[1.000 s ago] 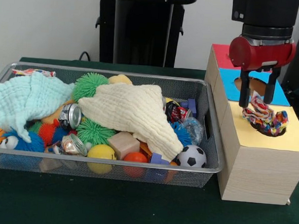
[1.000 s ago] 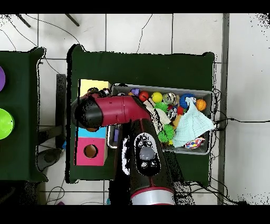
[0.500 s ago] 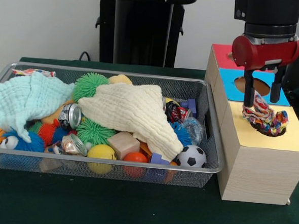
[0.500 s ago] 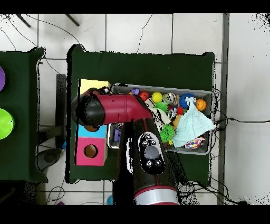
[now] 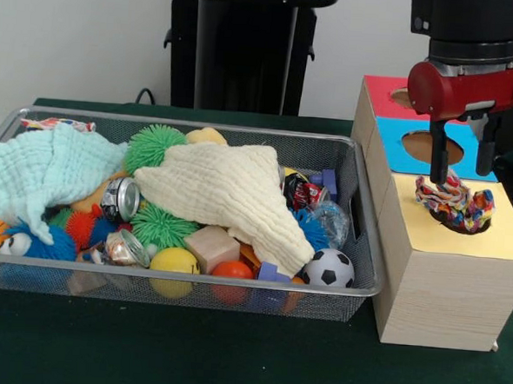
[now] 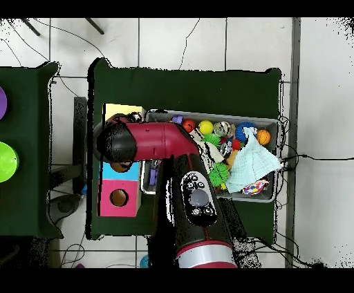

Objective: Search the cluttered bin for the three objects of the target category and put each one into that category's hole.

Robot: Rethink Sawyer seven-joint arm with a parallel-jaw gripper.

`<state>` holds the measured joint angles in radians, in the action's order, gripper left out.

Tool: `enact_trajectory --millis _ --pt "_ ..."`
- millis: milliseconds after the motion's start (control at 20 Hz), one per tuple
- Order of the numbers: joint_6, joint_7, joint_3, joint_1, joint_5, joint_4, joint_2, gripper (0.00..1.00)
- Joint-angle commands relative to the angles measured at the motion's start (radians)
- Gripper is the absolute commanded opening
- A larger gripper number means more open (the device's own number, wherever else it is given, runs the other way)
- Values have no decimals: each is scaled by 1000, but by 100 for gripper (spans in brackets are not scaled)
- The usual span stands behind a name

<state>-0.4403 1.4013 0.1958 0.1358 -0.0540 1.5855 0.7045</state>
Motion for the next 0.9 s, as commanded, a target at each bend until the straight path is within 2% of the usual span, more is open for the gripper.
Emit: enact_trajectory --millis 50,750,800,900 --pt "-79 108 77 21 27 71 -7 100" --pt "-95 99 70 15 18 68 -10 100" --pt "-95 98 70 15 17 69 -10 0" --pt "-99 93 70 15 14 69 -9 0"
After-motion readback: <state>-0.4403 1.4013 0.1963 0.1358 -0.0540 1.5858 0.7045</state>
